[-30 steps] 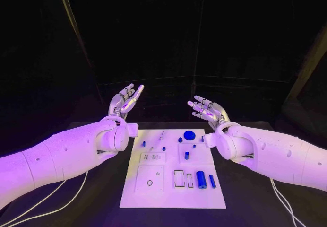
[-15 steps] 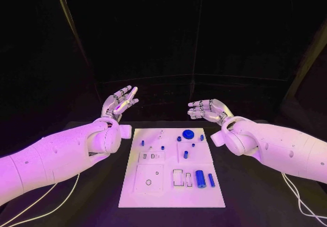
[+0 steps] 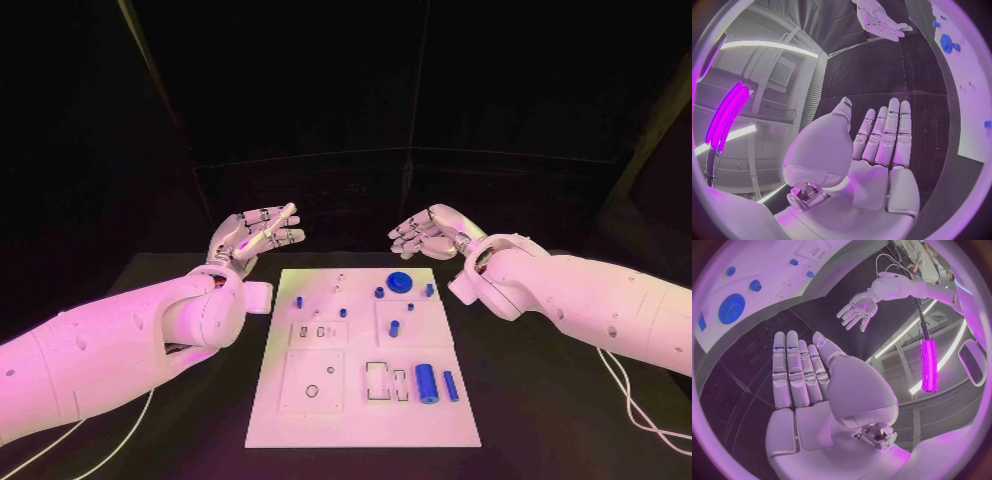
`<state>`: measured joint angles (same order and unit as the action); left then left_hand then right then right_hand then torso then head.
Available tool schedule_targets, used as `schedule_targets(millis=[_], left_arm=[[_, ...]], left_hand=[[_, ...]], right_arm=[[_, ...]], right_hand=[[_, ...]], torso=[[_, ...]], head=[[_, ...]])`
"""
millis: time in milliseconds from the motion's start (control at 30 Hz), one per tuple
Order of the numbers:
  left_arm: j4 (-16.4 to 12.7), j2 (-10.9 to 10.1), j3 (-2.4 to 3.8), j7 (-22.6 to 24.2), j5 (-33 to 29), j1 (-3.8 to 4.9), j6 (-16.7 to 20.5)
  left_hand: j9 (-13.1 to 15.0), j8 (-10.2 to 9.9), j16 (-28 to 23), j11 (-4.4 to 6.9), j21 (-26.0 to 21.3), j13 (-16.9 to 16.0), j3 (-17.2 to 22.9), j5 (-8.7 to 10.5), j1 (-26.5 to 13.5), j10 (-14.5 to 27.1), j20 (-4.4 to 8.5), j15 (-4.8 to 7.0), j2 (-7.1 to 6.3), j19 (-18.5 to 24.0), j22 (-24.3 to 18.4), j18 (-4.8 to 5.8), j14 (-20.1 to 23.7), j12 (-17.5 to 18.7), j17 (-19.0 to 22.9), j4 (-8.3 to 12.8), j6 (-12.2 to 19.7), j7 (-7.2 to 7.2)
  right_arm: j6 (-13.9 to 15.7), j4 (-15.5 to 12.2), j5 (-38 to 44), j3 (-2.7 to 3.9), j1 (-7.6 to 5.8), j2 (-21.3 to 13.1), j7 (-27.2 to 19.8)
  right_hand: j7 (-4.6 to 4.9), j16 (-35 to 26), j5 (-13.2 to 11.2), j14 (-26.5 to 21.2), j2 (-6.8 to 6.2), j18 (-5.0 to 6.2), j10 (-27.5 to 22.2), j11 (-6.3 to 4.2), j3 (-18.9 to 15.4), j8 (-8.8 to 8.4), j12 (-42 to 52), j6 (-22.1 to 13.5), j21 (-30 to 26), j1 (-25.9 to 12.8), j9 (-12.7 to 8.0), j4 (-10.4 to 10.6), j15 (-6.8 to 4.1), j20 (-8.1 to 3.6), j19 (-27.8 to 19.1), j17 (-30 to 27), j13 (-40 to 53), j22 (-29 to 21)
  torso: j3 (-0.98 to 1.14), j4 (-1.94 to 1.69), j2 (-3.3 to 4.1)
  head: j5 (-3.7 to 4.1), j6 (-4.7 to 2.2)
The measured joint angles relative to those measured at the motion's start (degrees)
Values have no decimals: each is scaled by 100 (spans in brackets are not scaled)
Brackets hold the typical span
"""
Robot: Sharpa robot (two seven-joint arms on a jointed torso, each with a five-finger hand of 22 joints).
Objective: Assemble the parts on the task board
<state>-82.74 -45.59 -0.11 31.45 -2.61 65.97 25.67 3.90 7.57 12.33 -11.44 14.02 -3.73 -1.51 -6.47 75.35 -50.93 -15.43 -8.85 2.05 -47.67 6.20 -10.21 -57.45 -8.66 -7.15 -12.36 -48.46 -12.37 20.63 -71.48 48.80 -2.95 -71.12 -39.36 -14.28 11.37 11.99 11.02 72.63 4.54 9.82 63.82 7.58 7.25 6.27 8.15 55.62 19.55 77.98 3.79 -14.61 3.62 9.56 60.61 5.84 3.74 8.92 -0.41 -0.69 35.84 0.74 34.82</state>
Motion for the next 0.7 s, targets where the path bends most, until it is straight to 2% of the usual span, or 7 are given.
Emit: schedule_targets(millis=[100,200,267,300,433,533,700], left_arm=[[-218,-98,-1,-11,-36,-4,-105],[-385,-165,-1,-21,-62,-14,-184],[-505,-203,-1,-28,-78,-25,-240],[-555,-217,-1,-31,-84,-33,-263],[-715,-260,-5,-35,-102,-60,-376],[-769,-269,-7,-27,-113,-67,-460],[-835,-307,-7,-13,-124,-70,-564]], left_hand=[[-1,0,0,19,7,0,-20,0,56,-59,37,34,-2,-90,0,-1,-103,0,-21,38,-49,-21],[-2,0,0,19,7,0,-14,0,56,-58,37,34,-2,-90,0,-1,-104,0,-21,45,-49,-21],[-7,0,0,19,7,0,-29,0,56,-59,50,48,-2,-126,0,-1,-117,0,-29,60,-49,-21],[-7,0,0,19,7,0,-29,0,56,-59,44,55,-2,-138,0,-1,-124,0,-29,60,-49,-21],[-7,0,0,19,7,0,-38,0,56,-58,46,34,-2,-140,-4,-1,-144,0,-29,69,-49,-21],[-7,0,0,19,7,-1,-45,0,56,-58,46,34,-2,-140,-8,-1,-144,0,-29,76,-48,-21],[-7,0,-23,19,7,-1,-56,0,56,-58,59,34,-2,-153,-11,-1,-144,0,-32,86,-48,-21]], right_arm=[[-133,-39,655,4,-73,26,248],[-299,-65,1245,4,-115,70,493],[-430,-82,1689,4,-137,112,679],[-484,-95,1873,4,-142,127,758],[-662,-177,2603,4,-156,161,1089],[-750,-234,3066,6,-164,171,1332],[-877,-310,3630,8,-178,205,1676]], right_hand=[[-59,186,50,470,-11,0,210,-91,8,0,-47,112,378,-11,0,-53,-138,-161,325,132,7,197],[-95,368,84,815,-97,0,317,-157,14,-18,-105,149,696,-97,-1,-75,-224,-273,539,263,7,371],[-164,1100,120,1068,-227,0,499,-274,44,-130,-207,270,1374,-250,-1,-105,-381,-436,889,742,30,754],[-187,1366,156,1093,-233,-1,542,-280,63,-163,-237,295,1557,-287,-1,-124,-406,-476,945,904,35,857],[-239,2328,300,1122,-241,-1,580,-318,132,-185,-239,348,2065,-366,-1,-169,-435,-518,1069,1480,69,1163],[-240,3537,300,1122,-306,-1,579,-317,241,-200,-272,348,2507,-476,-1,-152,-435,-505,1100,2527,78,1470],[-220,4886,249,1122,-373,-5,415,-283,334,-230,-275,324,3585,-587,-1,-121,-435,-473,1279,3949,106,2693]], torso=[[-11,-8,86],[-18,-24,171],[-20,-35,219],[-21,-44,253],[-30,-74,351],[-31,-93,417],[-34,-99,510]], head=[[27,-16],[61,-30],[82,-32],[93,-37],[114,-57],[130,-68],[146,-84]])
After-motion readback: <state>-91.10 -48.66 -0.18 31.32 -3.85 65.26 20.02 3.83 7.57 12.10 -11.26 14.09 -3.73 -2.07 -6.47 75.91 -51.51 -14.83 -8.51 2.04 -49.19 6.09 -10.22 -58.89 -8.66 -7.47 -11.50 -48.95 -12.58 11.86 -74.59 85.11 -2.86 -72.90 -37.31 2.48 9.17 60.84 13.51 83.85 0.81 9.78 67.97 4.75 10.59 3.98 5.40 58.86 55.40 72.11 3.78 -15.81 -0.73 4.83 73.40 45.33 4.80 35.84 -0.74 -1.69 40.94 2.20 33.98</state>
